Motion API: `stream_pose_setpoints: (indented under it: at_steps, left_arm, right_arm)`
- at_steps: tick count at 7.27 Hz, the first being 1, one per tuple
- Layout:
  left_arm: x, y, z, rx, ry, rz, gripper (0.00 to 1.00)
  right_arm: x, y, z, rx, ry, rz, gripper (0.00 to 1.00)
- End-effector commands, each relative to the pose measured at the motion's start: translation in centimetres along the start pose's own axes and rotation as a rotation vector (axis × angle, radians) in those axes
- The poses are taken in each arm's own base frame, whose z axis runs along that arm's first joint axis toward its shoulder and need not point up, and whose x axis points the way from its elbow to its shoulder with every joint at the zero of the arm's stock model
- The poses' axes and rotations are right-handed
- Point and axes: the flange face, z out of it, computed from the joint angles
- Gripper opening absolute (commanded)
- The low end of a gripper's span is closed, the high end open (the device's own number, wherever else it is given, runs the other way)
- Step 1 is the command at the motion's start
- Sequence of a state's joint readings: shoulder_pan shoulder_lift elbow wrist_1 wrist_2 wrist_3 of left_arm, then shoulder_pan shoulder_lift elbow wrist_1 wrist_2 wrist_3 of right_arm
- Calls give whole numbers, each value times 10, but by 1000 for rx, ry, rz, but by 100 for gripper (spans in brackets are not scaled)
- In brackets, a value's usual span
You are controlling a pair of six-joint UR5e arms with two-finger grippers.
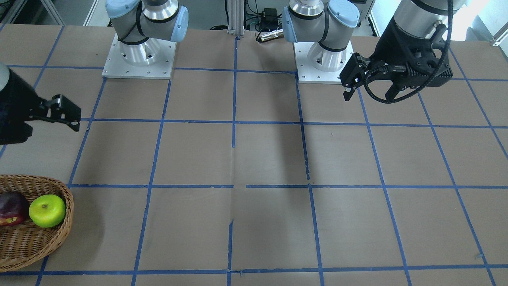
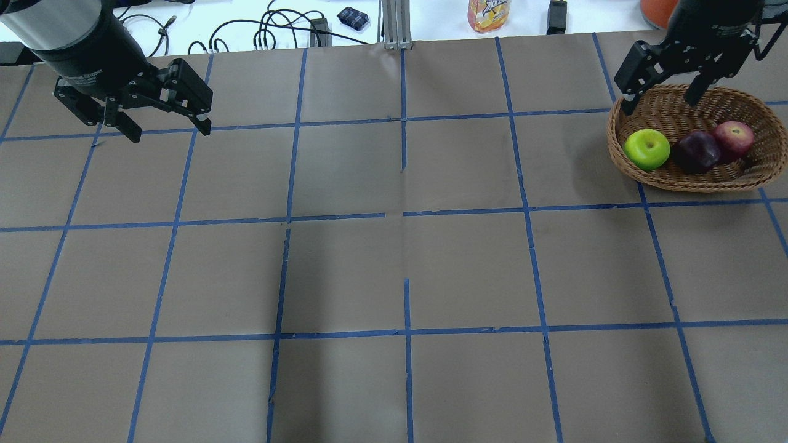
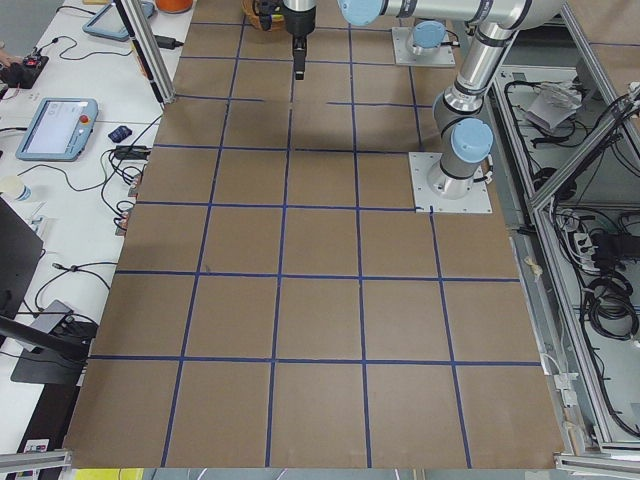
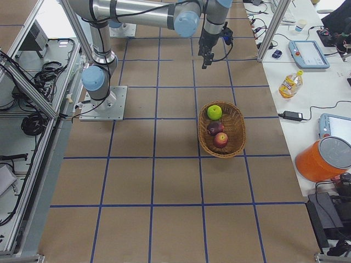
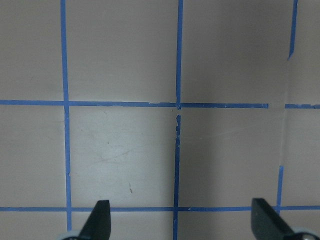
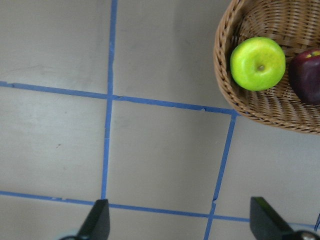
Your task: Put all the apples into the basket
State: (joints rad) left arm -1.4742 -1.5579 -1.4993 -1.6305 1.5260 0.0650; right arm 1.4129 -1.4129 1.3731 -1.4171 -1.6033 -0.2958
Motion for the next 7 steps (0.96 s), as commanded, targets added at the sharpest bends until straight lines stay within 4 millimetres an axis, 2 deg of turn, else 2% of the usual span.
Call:
stream_pose_setpoints:
  at_steps: [1, 2, 3, 4, 5, 7]
  left_arm:
    - [0, -1, 1, -2, 0, -1, 100]
    - [0, -1, 1, -2, 0, -1, 100]
    - [0, -1, 2, -3, 0, -1, 100]
    - [0, -1, 3, -6, 0, -1, 100]
    - [0, -1, 3, -6, 0, -1, 100]
    - [0, 0, 3, -6, -1, 1, 100]
  right_arm:
    - [-89, 51, -28, -37, -14, 3, 100]
    - [-101, 62, -17, -64, -57, 27, 100]
    - [-99, 63, 12, -96, -58, 22, 100]
    - [-99, 63, 16, -13, -34, 38, 100]
    - [-99, 61, 11, 33, -26, 35, 100]
    - [-98, 62, 11, 37, -26, 39, 100]
